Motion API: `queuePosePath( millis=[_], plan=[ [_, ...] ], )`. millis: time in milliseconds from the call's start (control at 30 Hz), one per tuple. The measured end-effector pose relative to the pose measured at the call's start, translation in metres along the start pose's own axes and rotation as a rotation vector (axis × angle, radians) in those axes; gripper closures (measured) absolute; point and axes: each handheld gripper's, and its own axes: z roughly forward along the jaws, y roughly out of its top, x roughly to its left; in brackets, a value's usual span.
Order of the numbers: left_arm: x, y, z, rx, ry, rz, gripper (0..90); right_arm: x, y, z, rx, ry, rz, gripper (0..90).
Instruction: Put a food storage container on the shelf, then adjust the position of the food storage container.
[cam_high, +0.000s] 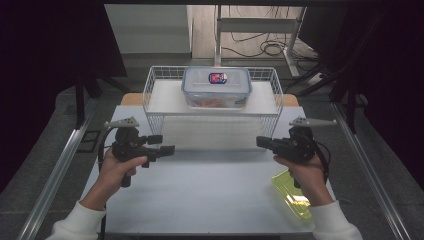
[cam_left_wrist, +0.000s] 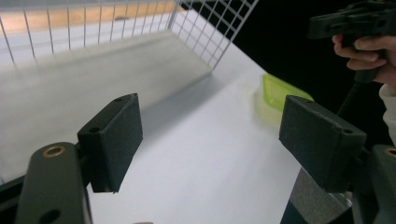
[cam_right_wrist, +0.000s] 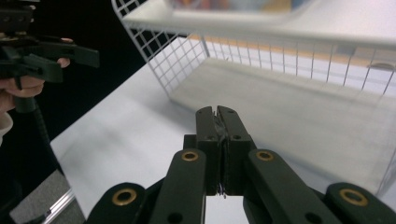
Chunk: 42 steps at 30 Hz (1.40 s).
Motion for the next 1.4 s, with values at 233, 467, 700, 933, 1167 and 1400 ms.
queuePosePath(
  millis=[233, 467, 700, 933, 1167, 1400],
  plan=[
    [-0.004, -0.037, 0.001, 0.014, 0.005, -0.005, 20.9, 0.009, -0.043, -0.009, 0.018, 0.010, -0.030, 86.5],
    [-0.004, -0.064, 0.009, 0.085, 0.031, -0.026, 22.5, 0.004, -0.082, 0.000, 0.087, 0.065, 0.000, 86.6],
    [-0.001, -0.082, 0.015, 0.152, 0.051, -0.023, 24.0, -0.003, -0.098, 0.004, 0.143, 0.012, -0.006, 87.6],
    [0.004, -0.092, 0.018, 0.172, 0.085, -0.032, 24.1, -0.011, -0.108, -0.002, 0.169, -0.017, 0.018, 87.6],
    [0.004, -0.098, 0.023, 0.186, 0.099, -0.026, 24.1, -0.016, -0.110, -0.013, 0.161, -0.042, 0.025, 87.6],
    [0.004, -0.099, 0.022, 0.181, 0.095, -0.030, 24.2, -0.025, -0.114, -0.031, 0.142, -0.115, 0.040, 87.5]
  ],
)
